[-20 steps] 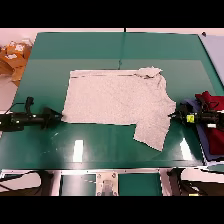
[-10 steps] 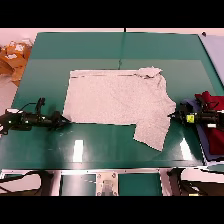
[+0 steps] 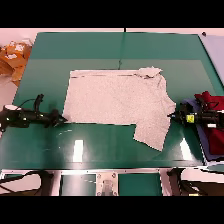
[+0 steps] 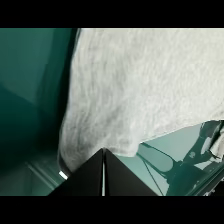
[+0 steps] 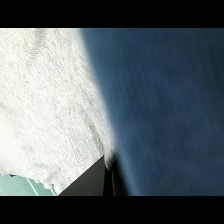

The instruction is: Fold the shirts.

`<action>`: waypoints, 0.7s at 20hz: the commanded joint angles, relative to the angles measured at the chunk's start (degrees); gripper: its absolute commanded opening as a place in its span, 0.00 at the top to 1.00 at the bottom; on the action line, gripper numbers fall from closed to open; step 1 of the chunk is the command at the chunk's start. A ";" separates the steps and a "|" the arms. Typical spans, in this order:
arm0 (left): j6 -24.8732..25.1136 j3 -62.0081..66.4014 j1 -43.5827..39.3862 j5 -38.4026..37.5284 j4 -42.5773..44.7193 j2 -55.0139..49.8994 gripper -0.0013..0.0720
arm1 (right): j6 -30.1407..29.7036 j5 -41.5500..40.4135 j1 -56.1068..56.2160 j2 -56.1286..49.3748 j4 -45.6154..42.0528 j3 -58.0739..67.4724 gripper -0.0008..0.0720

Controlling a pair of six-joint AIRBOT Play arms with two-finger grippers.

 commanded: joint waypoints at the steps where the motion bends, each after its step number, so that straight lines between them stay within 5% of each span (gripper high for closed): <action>1: -2.03 5.95 0.04 -8.72 5.99 0.04 0.96 | -0.02 0.20 0.00 0.02 0.04 0.07 0.98; 5: -8.31 9.01 0.04 -7.56 14.16 0.00 0.96 | 0.00 0.17 -0.02 0.02 0.07 0.07 0.98; 6: -9.73 8.70 0.04 -4.85 14.82 0.00 0.59 | 0.00 0.20 0.00 0.02 0.07 0.07 0.98; 7: -11.85 8.70 0.04 -2.27 14.82 -0.02 0.08 | 0.00 0.20 0.00 0.02 0.07 0.07 0.98; 9: -14.51 8.59 0.02 2.71 14.56 -0.02 0.25 | 0.00 0.22 0.00 0.02 0.04 0.07 0.98; 14: -12.59 3.98 -1.99 3.72 8.59 -2.78 0.27 | -0.02 0.17 0.00 0.02 0.07 0.07 0.98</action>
